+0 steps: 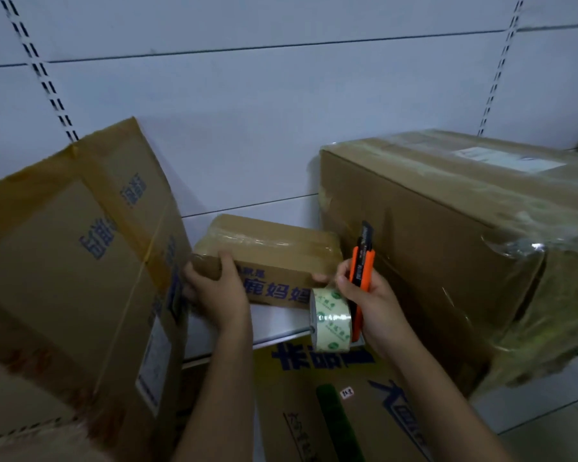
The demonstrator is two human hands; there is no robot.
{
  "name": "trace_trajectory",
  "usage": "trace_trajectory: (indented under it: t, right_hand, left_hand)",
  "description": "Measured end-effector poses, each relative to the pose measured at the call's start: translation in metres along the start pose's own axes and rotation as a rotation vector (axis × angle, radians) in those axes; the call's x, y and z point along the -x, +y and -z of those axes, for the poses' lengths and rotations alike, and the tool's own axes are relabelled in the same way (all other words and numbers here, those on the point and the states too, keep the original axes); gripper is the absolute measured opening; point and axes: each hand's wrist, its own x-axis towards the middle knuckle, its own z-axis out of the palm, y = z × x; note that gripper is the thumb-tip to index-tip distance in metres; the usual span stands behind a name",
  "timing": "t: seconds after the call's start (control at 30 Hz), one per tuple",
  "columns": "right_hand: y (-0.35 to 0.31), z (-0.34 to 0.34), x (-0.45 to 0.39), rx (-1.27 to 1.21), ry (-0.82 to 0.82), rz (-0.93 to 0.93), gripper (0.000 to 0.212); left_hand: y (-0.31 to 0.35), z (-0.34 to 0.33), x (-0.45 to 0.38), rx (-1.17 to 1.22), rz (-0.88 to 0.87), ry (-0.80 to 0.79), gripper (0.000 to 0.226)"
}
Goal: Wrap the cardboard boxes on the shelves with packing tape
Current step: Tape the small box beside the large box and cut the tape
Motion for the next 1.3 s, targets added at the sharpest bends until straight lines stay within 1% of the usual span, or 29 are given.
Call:
trace_trajectory:
  t: [0.07,0.1,0.17,0.23,0.3,0.33,0.4,0.47,0.53,0.57,0.63,0.7,0.77,0.8,0.83,0.9,0.97,1.0,1.03,1.07,1.13,1.2,1.3]
  right_hand:
    - [-0.001,-0.004,0.010,0.092,-0.028,0.016,0.014]
    - [-0.002,-0.005,0.015,0.097,-0.028,0.009,0.013]
    - [-0.006,-0.007,0.023,0.019,-0.013,-0.025,0.008]
    - [-0.013,-0.014,0.031,-0.101,-0.003,-0.064,0.006]
    - [-0.021,-0.021,0.039,-0.178,0.008,-0.101,0.006]
    - [-0.025,-0.024,0.043,-0.190,0.015,-0.112,0.006]
    - [-0.034,-0.025,0.049,-0.182,0.025,-0.105,0.008]
    - [-0.042,-0.021,0.055,-0.145,0.043,-0.070,0.008]
    - [-0.049,-0.015,0.061,-0.159,0.049,-0.031,0.021]
    - [-0.051,-0.012,0.064,-0.173,0.044,-0.010,0.033]
    - [-0.053,-0.008,0.071,-0.167,0.063,0.039,0.054]
    - [-0.052,-0.004,0.077,-0.166,0.078,0.084,0.061]
    - [-0.050,-0.001,0.083,-0.195,0.071,0.099,0.060]
    - [-0.048,0.001,0.084,-0.212,0.065,0.098,0.060]
    - [-0.047,0.003,0.086,-0.219,0.067,0.097,0.060]
    - [-0.045,0.003,0.087,-0.213,0.089,0.081,0.054]
    - [-0.041,0.002,0.089,-0.198,0.127,0.061,0.040]
    - [-0.039,0.002,0.090,-0.174,0.140,0.058,0.038]
    - [-0.038,0.002,0.091,-0.135,0.144,0.062,0.040]
    - [-0.038,0.002,0.092,-0.089,0.145,0.071,0.038]
    - [-0.039,0.000,0.094,0.003,0.141,0.107,0.023]
    - [-0.038,0.000,0.093,0.104,0.144,0.138,0.017]
    - [-0.035,0.000,0.087,0.230,0.115,0.160,0.014]
  left_hand:
    - [0.019,0.005,0.023,0.056,-0.060,-0.014,0.071]
    - [0.031,0.008,0.032,0.054,-0.099,-0.024,0.075]
    - [0.051,0.015,0.042,0.019,-0.224,-0.011,0.088]
    - [0.073,0.023,0.047,-0.009,-0.324,-0.011,0.107]
    - [0.093,0.031,0.050,-0.028,-0.369,-0.068,0.123]
    - [0.102,0.035,0.052,-0.054,-0.391,-0.116,0.126]
    - [0.113,0.043,0.056,-0.106,-0.487,-0.205,0.124]
    - [0.111,0.052,0.058,-0.112,-0.642,-0.272,0.121]
    - [0.094,0.060,0.058,-0.170,-0.752,-0.352,0.120]
    - [0.082,0.063,0.059,-0.207,-0.772,-0.395,0.117]
    - [0.056,0.068,0.063,-0.222,-0.807,-0.474,0.103]
    - [0.031,0.073,0.066,-0.207,-0.854,-0.570,0.091]
    - [0.007,0.079,0.065,-0.258,-0.897,-0.686,0.087]
    - [-0.005,0.082,0.061,-0.323,-0.882,-0.732,0.085]
    - [-0.014,0.085,0.058,-0.402,-0.830,-0.776,0.084]
    - [-0.023,0.089,0.052,-0.516,-0.645,-0.867,0.080]
    - [-0.023,0.088,0.052,-0.494,-0.471,-0.934,0.072]
    - [-0.020,0.085,0.055,-0.462,-0.421,-0.948,0.066]
    - [-0.018,0.080,0.057,-0.450,-0.399,-0.946,0.062]
    - [-0.016,0.075,0.058,-0.445,-0.414,-0.933,0.060]
    - [-0.017,0.065,0.055,-0.430,-0.470,-0.909,0.053]
    - [-0.019,0.054,0.049,-0.400,-0.456,-0.921,0.047]
    - [-0.019,0.040,0.044,-0.406,-0.419,-0.921,0.049]
